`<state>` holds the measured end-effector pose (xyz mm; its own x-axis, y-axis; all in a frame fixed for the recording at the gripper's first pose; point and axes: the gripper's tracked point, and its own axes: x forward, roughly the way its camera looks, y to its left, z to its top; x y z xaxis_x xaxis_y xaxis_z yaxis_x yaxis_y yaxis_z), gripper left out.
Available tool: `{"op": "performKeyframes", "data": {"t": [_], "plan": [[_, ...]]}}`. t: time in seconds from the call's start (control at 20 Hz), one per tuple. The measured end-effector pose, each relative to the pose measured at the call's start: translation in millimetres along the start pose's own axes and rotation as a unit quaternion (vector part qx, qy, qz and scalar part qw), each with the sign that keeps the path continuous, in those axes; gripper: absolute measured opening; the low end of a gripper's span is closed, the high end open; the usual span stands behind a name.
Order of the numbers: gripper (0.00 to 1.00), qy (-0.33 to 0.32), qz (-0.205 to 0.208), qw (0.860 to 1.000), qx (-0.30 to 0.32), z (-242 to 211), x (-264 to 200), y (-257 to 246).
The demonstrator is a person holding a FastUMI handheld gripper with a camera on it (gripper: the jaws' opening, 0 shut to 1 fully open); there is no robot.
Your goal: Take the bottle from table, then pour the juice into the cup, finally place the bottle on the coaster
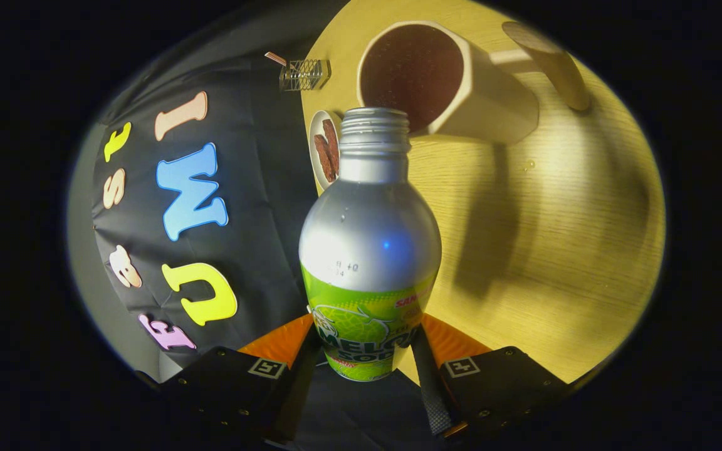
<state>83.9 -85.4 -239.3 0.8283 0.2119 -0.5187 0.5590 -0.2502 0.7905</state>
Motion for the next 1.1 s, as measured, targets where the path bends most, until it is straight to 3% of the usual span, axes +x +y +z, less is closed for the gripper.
{"op": "performKeyframes", "data": {"t": [1.1], "plan": [[0.76, 0.043, -0.022, 0.996, 0.072, -9, -10, 16]]}}
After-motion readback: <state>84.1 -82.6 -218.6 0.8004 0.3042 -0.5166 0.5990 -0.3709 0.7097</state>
